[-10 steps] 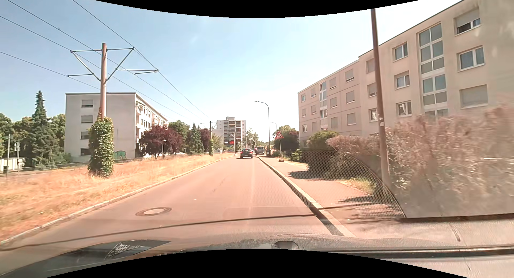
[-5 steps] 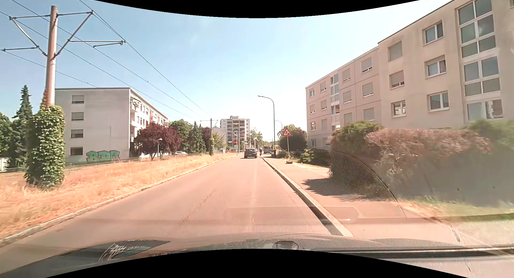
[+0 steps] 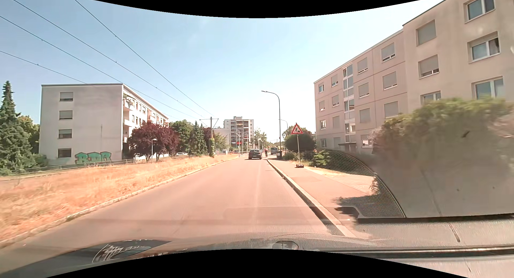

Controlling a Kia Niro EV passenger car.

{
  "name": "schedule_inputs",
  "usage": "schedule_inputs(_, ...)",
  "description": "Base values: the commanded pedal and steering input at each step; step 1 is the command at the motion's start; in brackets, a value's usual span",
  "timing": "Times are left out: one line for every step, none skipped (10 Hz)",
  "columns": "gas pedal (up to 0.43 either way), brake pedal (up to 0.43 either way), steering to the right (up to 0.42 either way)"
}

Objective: Follow the waypoints while adhering to traffic rules and regulations

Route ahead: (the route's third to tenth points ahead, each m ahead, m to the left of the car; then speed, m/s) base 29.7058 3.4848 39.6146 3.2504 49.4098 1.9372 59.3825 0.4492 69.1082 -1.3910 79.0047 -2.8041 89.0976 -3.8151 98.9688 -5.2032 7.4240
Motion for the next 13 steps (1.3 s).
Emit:
schedule_inputs(0.079,0.0,-0.021)
schedule_inputs(0.079,0.0,-0.018)
schedule_inputs(0.079,0.0,-0.017)
schedule_inputs(0.079,0.0,-0.017)
schedule_inputs(0.079,0.0,-0.014)
schedule_inputs(0.079,0.0,-0.011)
schedule_inputs(0.079,0.0,-0.009)
schedule_inputs(0.079,0.0,-0.009)
schedule_inputs(0.079,0.0,-0.009)
schedule_inputs(0.079,0.0,-0.009)
schedule_inputs(0.079,0.0,-0.01)
schedule_inputs(0.079,0.0,-0.01)
schedule_inputs(0.079,0.0,-0.01)
